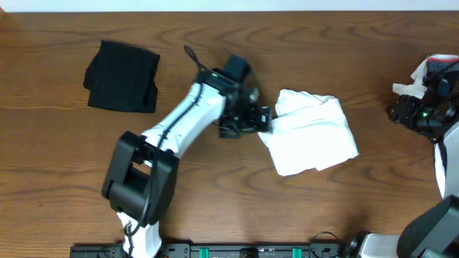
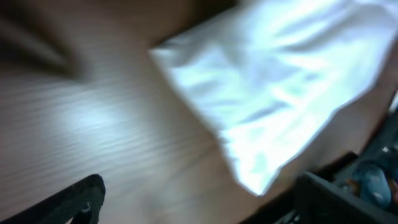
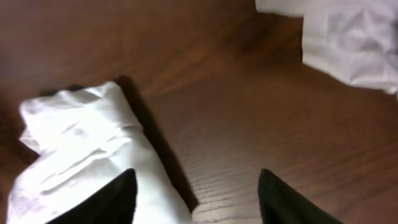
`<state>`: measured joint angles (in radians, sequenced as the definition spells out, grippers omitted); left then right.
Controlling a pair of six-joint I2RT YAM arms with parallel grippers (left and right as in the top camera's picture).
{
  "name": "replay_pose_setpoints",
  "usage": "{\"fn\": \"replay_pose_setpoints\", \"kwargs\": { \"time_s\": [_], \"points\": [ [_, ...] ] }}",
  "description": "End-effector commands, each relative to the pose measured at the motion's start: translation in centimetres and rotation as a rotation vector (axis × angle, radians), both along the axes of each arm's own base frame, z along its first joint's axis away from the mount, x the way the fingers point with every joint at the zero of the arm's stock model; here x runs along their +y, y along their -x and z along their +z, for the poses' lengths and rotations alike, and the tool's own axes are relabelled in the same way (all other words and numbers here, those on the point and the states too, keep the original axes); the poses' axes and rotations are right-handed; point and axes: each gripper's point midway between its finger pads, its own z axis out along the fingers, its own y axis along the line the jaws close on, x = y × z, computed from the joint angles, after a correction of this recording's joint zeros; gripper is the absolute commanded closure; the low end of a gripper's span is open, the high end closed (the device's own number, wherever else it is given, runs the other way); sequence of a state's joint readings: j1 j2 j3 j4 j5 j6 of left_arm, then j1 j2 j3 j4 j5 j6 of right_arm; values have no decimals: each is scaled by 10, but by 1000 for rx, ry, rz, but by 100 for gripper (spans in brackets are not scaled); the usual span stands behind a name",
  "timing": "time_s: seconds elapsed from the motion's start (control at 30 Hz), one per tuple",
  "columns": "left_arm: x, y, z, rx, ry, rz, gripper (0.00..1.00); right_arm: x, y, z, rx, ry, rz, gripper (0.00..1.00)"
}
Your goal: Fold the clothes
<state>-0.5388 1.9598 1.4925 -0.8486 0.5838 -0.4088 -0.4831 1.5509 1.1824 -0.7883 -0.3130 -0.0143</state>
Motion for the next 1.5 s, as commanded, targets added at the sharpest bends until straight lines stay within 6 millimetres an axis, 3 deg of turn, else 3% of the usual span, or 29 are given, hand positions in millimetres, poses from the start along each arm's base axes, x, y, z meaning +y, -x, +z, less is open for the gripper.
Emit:
{"fn": "replay_pose_setpoints", "kwargs": {
  "time_s": [0.0, 0.2, 0.4, 0.6, 1.07, 1.1, 1.17, 1.23, 1.47],
  "points": [
    [-23, 19, 2, 60, 19, 18, 1, -2, 3, -19, 55, -25, -24, 35],
    [-43, 38, -6, 87, 9, 4, 1, -5, 2, -39, 103, -34, -29, 34],
    [-37, 44, -38, 77, -93, 16, 3, 1, -4, -51, 106, -82, -8, 34],
    [-39, 44, -65, 69, -83, 20, 25, 4, -5, -54, 107, -100, -4, 28],
    [-67, 21, -58, -57, 23, 25, 30, 9, -7, -52, 96, -131, 8, 27],
    [-66, 20, -60, -69, 11, 27, 39, 10, -6, -52, 97, -134, 8, 27],
    [-62, 16, -63, -100, -24, 36, 71, 12, -7, -52, 93, -147, 13, 29],
    [-57, 11, -66, -127, -61, 45, 92, 17, -8, -50, 84, -172, 24, 34],
    [-34, -3, -74, -271, -169, -83, 94, 40, -10, -49, 93, -199, 81, 48]
  ]
}}
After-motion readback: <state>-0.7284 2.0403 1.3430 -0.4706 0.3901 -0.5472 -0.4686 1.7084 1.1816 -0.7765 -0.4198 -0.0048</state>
